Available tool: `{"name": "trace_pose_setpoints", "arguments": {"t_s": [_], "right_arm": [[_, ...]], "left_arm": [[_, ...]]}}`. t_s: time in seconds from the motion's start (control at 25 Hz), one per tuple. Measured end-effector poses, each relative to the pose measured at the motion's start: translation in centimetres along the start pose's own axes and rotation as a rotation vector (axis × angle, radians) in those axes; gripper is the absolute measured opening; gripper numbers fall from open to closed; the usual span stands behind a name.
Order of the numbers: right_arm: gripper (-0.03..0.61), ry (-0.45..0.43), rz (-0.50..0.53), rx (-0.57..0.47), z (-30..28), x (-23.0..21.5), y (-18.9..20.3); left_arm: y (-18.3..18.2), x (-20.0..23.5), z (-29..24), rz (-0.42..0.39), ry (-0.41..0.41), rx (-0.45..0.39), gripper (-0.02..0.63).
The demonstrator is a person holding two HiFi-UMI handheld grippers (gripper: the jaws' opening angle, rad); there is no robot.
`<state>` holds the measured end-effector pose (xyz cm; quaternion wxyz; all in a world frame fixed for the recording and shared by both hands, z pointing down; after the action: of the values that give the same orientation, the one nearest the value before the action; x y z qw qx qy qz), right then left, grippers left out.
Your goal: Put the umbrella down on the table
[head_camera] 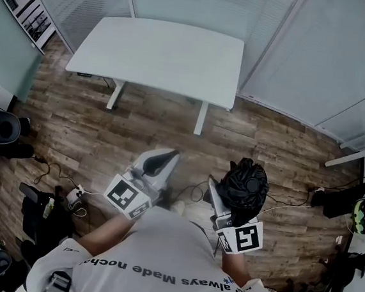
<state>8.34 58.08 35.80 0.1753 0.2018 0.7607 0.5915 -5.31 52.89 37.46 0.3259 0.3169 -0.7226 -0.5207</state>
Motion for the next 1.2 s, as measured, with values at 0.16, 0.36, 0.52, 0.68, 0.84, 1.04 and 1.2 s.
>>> {"name": "trace_pose_setpoints", "arguments": {"t_s": [0.16,0.36,0.52,0.68,0.84,1.04,1.2], "right_arm": [[0.238,0.000,-0.003,0.005,-2.3,-1.1,-0.2],[0.238,0.007,0.003,0.018,-7.0,-3.1,-1.3],[0.238,0.008,0.012,0.018,-12.2,-4.0,-3.1],[0.238,0.009,0.019,0.020,-17.9,-4.8,-5.0],[0.238,0.009,0.011,0.021,-23.7,-4.9,-6.6],[0.238,0.017,0.000,0.034,-29.5,-5.3,-7.5],[0.238,0.019,-0.012,0.040,-32.5,-5.1,-8.0]], "left_arm": [[-0.2,2.3,-1.3,0.008,-0.001,-0.002,0.003],[-1.6,6.7,-3.8,0.010,0.010,-0.013,0.003],[-3.2,11.9,-4.7,0.006,0.012,-0.026,0.003],[-4.7,17.5,-5.7,0.006,0.013,-0.032,0.003],[-5.8,23.0,-6.3,0.008,0.022,-0.033,0.003],[-6.2,28.8,-7.0,0.017,0.035,-0.031,0.003],[-6.2,31.9,-7.2,0.015,0.036,-0.019,0.003]]}}
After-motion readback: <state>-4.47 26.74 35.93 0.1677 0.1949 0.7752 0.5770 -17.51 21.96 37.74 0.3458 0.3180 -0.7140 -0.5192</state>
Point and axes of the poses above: the fingertips, and each gripper's own axes: z backward along the fingers, x to its left, y out of its underside, the point moved 3 cm from there along z, backward along the fingers, and after that the axes turned 15 degrees about x, right-handed, at the moved point
